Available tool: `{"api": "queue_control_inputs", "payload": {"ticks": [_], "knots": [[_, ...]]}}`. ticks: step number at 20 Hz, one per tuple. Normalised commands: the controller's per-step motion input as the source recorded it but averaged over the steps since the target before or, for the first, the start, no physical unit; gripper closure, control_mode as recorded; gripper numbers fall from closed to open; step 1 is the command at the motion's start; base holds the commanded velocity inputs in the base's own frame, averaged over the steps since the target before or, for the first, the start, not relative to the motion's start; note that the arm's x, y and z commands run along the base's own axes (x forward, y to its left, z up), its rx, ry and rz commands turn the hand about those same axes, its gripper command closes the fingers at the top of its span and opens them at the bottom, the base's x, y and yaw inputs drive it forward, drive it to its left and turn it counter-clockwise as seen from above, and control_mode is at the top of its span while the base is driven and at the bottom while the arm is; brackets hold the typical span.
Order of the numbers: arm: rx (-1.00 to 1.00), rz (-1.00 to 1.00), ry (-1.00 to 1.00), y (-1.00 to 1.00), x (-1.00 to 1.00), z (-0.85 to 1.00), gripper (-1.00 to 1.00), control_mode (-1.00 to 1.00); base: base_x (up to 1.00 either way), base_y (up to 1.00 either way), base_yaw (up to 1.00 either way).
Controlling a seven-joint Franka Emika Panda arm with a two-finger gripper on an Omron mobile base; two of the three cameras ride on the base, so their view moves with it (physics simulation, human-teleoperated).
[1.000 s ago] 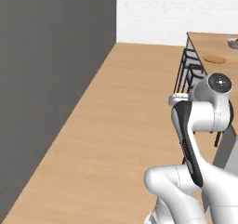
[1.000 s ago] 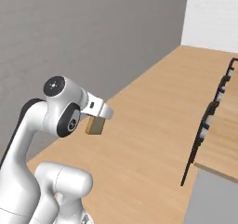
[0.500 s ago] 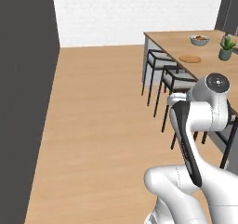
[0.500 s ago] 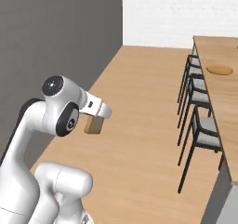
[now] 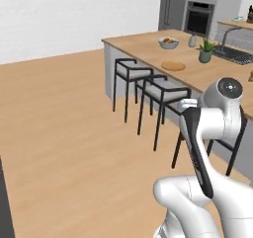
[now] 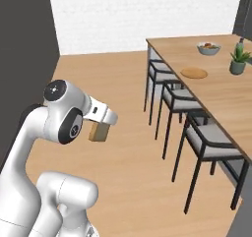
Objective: Start the toaster. Once the lever pops up, take the bread to the plate on the dining counter.
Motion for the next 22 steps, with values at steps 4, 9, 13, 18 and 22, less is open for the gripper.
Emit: {"api": "queue_control_inputs", "payload": {"ticks": [4,9,13,18,22], "knots": [[0.00,0.00,0.00,0.00,0.00,0.00,1.00,1.00,1.00,0.83,-0.59],[0.00,0.00,0.00,0.00,0.00,0.00,1.00,1.00,1.00,0.79,-0.51],[0.00,0.00,0.00,0.00,0.00,0.00,1.00,1.00,1.00,0.96,-0.44],[0.00,0.00,0.00,0.00,0.00,0.00,1.00,1.00,1.00,1.00,-0.41],[0.00,0.00,0.00,0.00,0.00,0.00,1.00,1.00,1.00,1.00,-0.43]]}}
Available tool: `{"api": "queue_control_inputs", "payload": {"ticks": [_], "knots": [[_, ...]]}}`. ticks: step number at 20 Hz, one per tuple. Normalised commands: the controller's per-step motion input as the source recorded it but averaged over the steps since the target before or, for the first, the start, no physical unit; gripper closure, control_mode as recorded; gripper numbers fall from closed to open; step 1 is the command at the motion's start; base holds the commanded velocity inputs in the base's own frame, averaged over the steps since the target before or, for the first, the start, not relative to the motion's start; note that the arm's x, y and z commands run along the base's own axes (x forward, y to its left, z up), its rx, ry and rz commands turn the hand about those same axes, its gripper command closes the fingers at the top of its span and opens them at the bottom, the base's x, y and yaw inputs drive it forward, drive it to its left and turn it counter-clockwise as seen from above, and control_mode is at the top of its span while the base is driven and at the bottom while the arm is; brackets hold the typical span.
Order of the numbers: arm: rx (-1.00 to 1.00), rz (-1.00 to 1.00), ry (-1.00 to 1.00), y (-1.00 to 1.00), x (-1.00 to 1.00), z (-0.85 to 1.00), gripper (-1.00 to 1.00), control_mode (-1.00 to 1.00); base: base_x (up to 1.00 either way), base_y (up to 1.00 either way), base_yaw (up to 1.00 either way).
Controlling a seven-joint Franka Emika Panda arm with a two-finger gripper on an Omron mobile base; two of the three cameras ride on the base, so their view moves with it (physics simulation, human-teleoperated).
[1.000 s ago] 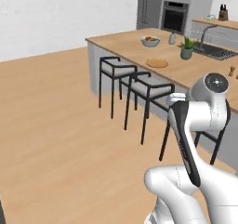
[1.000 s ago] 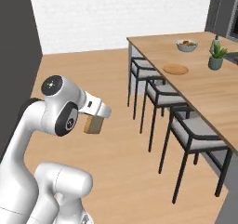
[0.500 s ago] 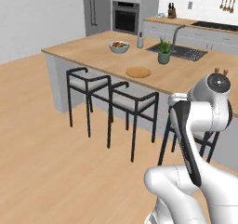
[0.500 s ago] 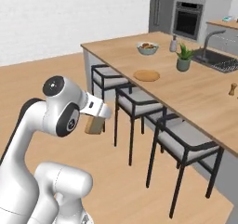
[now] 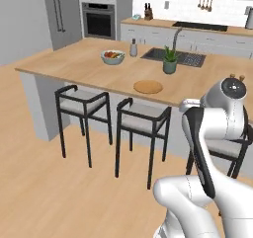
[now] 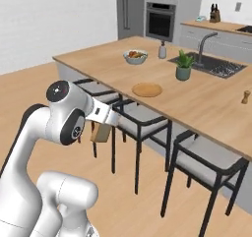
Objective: Start the toaster. Once the lever pops up, take the bread to the plate on the dining counter.
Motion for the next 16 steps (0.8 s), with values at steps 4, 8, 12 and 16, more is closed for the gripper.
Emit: {"api": "queue_control_inputs", "payload": {"ticks": [4,8,12,16], "knots": [[0.00,0.00,0.00,0.00,0.00,0.00,1.00,1.00,1.00,1.00,-0.42],[0.00,0.00,0.00,0.00,0.00,0.00,1.00,1.00,1.00,1.00,-0.41],[0.00,0.00,0.00,0.00,0.00,0.00,1.00,1.00,1.00,0.66,-0.32],[0.00,0.00,0.00,0.00,0.00,0.00,1.00,1.00,1.00,0.35,-0.26]]}}
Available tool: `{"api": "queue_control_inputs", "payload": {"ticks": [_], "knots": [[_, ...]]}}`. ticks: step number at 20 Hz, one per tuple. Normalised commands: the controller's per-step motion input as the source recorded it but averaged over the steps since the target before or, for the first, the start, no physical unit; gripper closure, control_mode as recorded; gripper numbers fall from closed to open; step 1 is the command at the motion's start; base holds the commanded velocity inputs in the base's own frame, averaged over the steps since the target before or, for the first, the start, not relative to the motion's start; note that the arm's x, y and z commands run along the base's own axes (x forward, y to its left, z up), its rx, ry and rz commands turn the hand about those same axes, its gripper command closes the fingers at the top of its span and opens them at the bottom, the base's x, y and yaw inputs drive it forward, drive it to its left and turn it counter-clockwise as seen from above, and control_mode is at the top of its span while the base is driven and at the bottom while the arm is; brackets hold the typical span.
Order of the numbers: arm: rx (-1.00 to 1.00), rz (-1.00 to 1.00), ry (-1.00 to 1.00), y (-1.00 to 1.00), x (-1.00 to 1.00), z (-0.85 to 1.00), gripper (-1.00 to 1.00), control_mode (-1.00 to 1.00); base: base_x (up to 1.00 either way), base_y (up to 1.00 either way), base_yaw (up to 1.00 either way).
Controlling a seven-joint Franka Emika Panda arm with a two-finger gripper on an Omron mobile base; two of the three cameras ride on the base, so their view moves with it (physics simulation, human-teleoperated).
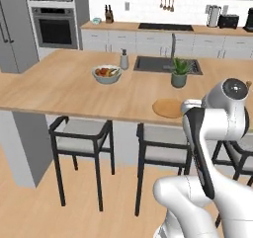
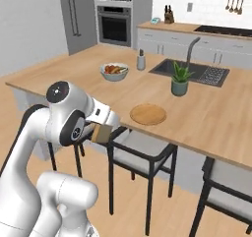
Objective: Start the toaster. Once the lever pops up, take the bread to the plate on the dining counter.
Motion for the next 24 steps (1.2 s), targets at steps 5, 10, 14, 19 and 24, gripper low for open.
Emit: {"api": "queue_control_inputs", "payload": {"ticks": [5,10,14,19,24], "knots": [[0.00,0.00,0.00,0.00,0.00,0.00,1.00,1.00,0.96,0.03,-0.21],[0.00,0.00,0.00,0.00,0.00,0.00,1.00,1.00,1.00,0.01,-0.31],[0.00,0.00,0.00,0.00,0.00,0.00,1.00,1.00,0.98,0.34,-0.37],[0.00,0.00,0.00,0.00,0.00,0.00,1.00,1.00,0.93,0.22,-0.28],[0.21,0.15,0.00,0.00,0.69,0.00,1.00,-1.00,0.20,0.01,0.00]]}}
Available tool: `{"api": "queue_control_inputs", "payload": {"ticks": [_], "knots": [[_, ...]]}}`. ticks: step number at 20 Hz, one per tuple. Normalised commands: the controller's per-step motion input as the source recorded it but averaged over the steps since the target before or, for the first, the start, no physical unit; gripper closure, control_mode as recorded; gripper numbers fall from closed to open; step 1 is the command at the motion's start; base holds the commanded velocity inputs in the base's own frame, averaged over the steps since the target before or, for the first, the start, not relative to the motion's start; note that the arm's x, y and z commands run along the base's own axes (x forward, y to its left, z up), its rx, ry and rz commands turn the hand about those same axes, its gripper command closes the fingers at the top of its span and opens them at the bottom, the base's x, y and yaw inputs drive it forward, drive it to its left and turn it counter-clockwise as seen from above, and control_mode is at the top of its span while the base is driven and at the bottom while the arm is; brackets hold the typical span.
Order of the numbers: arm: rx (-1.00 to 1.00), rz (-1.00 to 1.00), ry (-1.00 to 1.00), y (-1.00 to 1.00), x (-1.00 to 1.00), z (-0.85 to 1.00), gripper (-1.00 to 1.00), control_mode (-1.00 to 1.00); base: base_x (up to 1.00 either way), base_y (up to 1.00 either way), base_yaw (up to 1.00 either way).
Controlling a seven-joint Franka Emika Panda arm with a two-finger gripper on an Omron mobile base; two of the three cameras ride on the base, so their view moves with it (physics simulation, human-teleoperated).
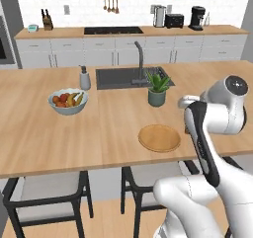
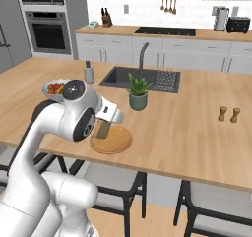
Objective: Start the toaster. Once the lever pops up, take the bread to the plate on the dining counter.
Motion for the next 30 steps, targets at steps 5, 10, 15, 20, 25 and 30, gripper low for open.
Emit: {"api": "queue_control_inputs", "payload": {"ticks": [5,10,15,20,25,30], "knots": [[0.33,0.25,0.00,0.00,0.81,-0.03,1.00,-1.00,0.00,0.00,0.00],[0.23,0.24,0.08,0.00,0.68,-0.40,1.00,-1.00,0.00,0.00,0.00],[0.15,0.29,0.21,-0.01,0.78,-0.51,1.00,-1.00,0.00,0.00,0.00],[0.07,0.26,0.33,-0.04,0.74,-0.61,1.00,-1.00,0.00,0.00,0.00],[0.02,0.16,0.38,-0.17,0.62,-0.41,1.00,-1.00,0.00,0.00,0.00],[0.03,0.01,0.17,-0.04,0.26,-0.23,1.00,-1.00,0.00,0.00,0.00]]}}
